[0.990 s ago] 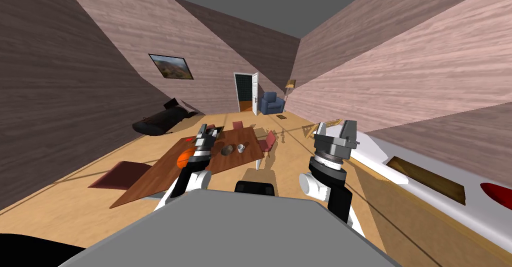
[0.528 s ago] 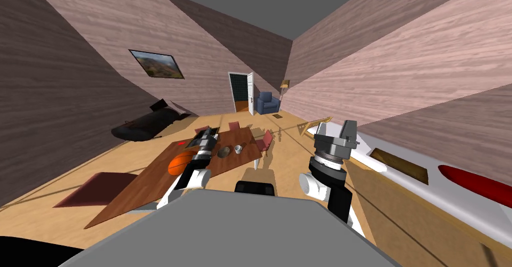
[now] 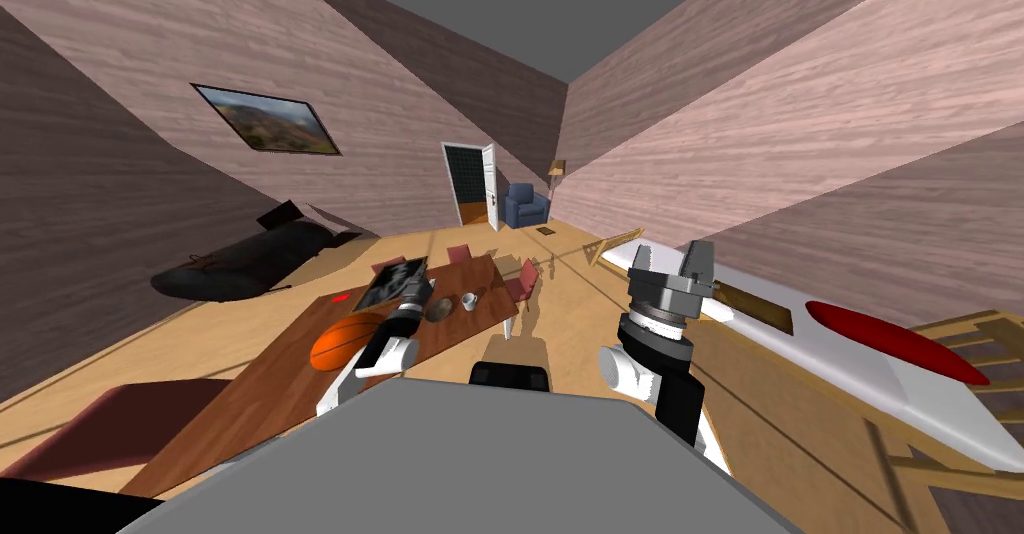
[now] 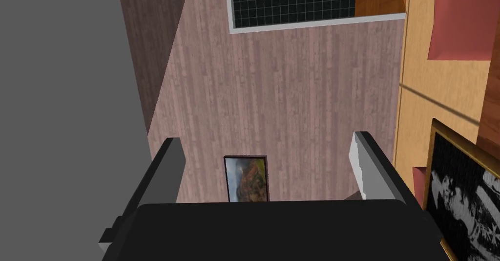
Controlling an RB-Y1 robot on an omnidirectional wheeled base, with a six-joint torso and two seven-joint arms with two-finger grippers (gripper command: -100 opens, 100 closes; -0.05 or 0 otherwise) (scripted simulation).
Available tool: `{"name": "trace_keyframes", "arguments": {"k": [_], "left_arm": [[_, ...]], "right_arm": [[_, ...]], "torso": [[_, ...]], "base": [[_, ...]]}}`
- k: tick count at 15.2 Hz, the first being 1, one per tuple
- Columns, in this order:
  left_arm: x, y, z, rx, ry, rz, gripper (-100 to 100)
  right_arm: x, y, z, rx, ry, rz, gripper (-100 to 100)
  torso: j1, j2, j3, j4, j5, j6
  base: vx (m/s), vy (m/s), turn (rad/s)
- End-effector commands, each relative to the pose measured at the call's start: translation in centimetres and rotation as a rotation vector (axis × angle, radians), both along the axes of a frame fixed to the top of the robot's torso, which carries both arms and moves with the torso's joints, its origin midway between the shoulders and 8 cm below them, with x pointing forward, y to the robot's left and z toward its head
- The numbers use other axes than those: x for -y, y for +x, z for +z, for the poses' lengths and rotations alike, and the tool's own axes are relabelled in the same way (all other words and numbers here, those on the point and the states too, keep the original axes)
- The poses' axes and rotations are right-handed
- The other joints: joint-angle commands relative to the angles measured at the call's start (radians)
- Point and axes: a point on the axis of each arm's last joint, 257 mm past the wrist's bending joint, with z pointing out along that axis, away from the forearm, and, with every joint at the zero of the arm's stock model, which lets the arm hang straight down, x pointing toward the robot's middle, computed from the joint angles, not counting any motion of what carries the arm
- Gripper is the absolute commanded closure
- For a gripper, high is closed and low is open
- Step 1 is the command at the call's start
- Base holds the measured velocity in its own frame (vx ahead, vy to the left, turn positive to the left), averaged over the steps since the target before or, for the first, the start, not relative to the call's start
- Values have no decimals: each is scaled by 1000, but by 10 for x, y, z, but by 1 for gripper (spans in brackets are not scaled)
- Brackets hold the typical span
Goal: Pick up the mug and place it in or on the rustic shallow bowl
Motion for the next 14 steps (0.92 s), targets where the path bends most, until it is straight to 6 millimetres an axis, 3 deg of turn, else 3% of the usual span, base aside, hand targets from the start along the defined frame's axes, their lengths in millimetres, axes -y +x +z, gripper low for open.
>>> {"name": "trace_keyframes", "arguments": {"k": [1,2,6,7,8,14], "left_arm": [[-11,5,-20,-55,4,14,-100],[-12,4,-24,-62,2,16,-100],[-40,6,-78,-217,8,56,-100],[-40,6,-78,-217,8,56,-100],[-53,6,-96,-275,13,73,-100],[-83,-4,-152,-445,6,114,-100]], "right_arm": [[0,0,0,0,0,0,0],[0,0,0,0,0,0,0],[0,0,0,0,0,0,0],[0,0,0,0,0,0,0],[0,0,0,0,0,0,0],[0,0,0,0,0,0,0]], "torso": [[0,0,0,0,0,0],[0,0,0,0,0,0],[0,0,0,0,0,0],[0,0,0,0,0,0],[1,0,0,0,0,-1],[0,0,0,0,0,0]], "base": [[3,3,-213],[2,6,-69],[4,6,-223],[3,11,-50],[4,4,-160],[4,7,-194]]}}
